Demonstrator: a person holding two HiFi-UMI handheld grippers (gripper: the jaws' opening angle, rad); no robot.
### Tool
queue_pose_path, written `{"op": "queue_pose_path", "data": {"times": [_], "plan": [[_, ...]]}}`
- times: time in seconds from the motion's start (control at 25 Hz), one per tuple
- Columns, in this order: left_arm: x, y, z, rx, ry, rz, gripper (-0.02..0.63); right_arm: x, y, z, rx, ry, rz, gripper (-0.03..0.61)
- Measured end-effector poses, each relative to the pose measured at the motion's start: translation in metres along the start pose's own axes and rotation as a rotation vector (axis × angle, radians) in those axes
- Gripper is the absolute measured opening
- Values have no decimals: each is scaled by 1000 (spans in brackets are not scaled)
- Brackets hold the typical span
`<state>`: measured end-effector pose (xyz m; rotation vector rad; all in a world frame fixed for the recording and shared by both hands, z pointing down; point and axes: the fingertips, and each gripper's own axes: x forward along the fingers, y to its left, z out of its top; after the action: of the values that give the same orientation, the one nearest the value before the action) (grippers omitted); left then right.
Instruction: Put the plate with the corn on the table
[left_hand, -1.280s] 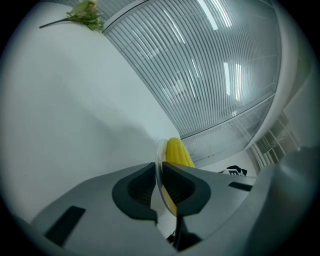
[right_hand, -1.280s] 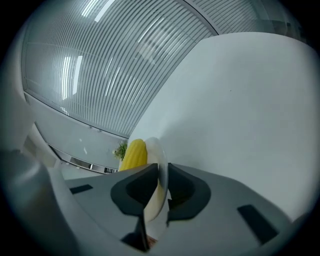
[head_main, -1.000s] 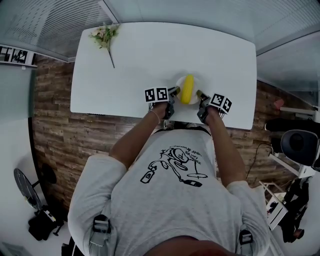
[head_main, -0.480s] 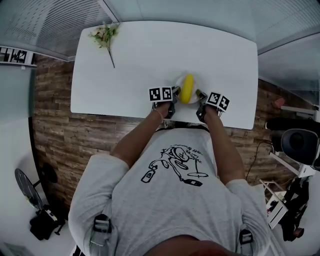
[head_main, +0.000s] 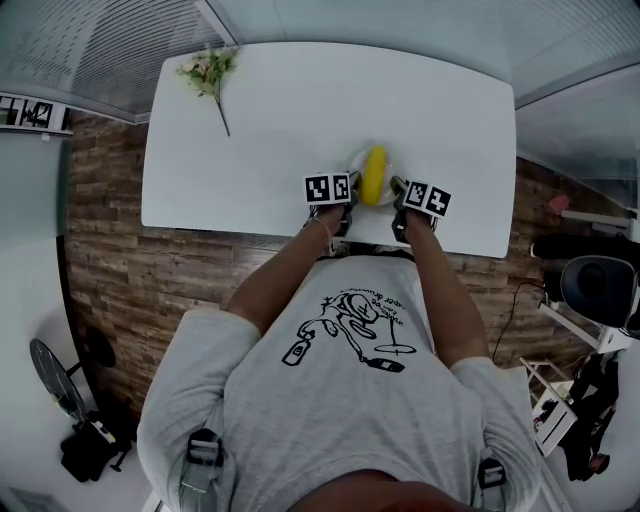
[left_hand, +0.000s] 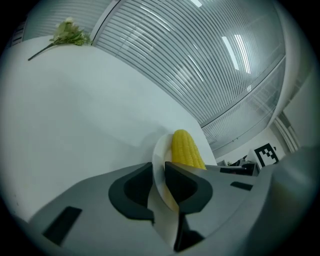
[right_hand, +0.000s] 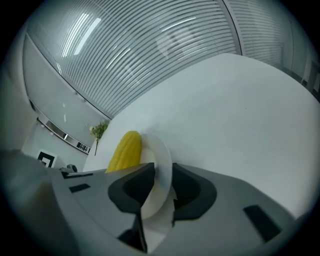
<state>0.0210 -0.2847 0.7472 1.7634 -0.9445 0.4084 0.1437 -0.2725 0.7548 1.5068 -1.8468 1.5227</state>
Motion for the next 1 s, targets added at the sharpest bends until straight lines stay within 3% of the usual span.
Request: {"op": "queue_pose_path", "data": {"times": [0.36,1.0], "plan": [[-2,7,2,64,16,56,81,2,-2,-2,-306,43,-145,124],[-6,5,3,187,25,108,101,2,1,-1,-400,61,-140,133]]}}
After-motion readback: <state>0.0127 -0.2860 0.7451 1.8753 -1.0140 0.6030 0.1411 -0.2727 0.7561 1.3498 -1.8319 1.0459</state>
